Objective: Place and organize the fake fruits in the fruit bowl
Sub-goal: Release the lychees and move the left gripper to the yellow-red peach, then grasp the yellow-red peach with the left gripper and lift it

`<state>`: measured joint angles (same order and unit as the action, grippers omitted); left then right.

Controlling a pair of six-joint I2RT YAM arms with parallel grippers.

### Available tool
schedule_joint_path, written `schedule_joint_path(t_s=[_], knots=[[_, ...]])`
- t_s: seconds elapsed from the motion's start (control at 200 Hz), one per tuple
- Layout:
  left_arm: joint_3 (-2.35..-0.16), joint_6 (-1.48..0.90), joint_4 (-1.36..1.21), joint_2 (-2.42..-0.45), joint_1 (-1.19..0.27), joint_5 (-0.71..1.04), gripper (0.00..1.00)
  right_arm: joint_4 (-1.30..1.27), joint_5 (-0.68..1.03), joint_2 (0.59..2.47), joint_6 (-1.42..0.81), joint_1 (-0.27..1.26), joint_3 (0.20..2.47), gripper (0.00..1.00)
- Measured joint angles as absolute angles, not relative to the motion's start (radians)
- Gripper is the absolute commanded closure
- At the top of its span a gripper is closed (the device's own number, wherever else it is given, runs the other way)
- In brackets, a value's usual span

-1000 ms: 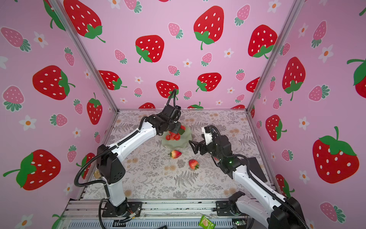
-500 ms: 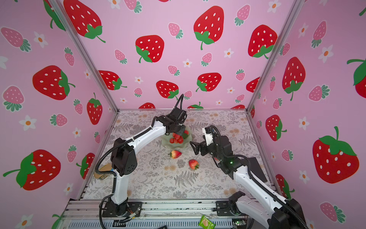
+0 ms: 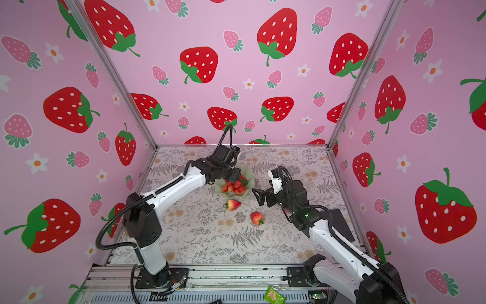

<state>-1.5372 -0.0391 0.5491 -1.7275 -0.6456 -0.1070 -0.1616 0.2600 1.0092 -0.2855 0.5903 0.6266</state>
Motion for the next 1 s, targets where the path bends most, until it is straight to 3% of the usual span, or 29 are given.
schedule_joint_path(t_s=[0.17,0.36,0.745,1.001], knots=[[-1.180,0.021,0.452,-1.429,-0.648,0.006,0.18,-0.165,0.336,1.018,-0.267,0.590,0.573,0.01],[-0.964,0.039,0.381,-1.398,-0.665,0.097,0.12,-0.172,0.402,1.021,-0.264,0.590,0.551,0.01],[-0.941,0.035,0.284,-1.521,-0.702,0.142,0.10,-0.195,0.421,1.003,-0.266,0.590,0.548,0.01],[-0.941,0.025,0.281,-1.567,-0.719,0.055,0.09,-0.199,0.422,1.001,-0.265,0.590,0.548,0.01]])
